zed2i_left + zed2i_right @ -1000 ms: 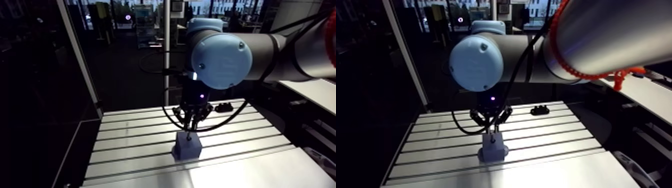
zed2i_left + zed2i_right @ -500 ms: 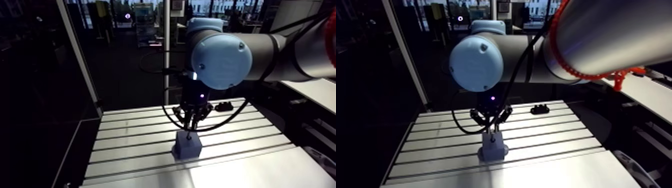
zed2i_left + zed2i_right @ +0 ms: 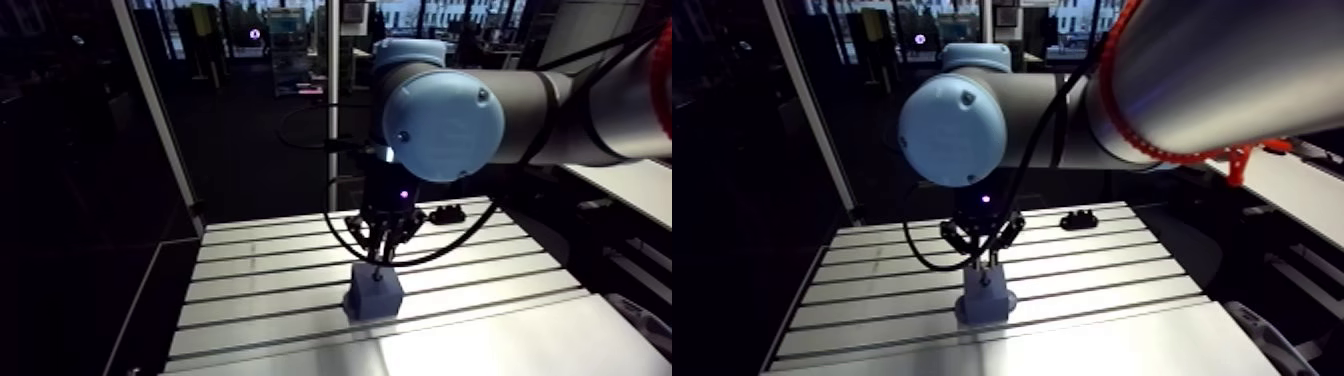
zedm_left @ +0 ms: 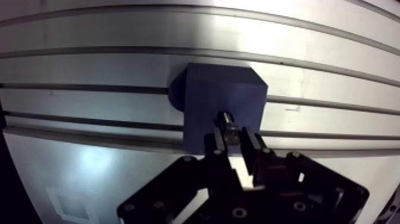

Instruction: Pick up the M10 bolt and insert it into the hex recess until seated.

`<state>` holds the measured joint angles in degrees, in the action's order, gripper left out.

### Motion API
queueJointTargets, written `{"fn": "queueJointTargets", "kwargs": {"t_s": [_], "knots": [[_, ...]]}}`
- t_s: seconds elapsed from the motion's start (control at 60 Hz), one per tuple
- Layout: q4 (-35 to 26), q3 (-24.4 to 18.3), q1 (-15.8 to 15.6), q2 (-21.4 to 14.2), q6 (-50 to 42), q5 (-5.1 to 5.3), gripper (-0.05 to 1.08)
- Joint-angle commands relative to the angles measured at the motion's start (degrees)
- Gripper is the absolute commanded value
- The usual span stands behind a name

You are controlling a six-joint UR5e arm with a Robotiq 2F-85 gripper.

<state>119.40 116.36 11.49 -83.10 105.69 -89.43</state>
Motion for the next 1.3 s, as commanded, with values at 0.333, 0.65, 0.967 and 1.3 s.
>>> {"fn": "queueJointTargets", "kwargs": {"t_s": [0.333,0.65,0.967,1.3], "knots": [[0.0,0.1,0.0,0.0,0.0,0.07,1.05],[0.0,0.1,0.0,-0.1,0.0,0.09,1.05],[0.0,0.0,-0.1,0.1,0.0,0.09,1.05],[0.0,0.1,-0.1,0.3,0.0,0.09,1.05]]}}
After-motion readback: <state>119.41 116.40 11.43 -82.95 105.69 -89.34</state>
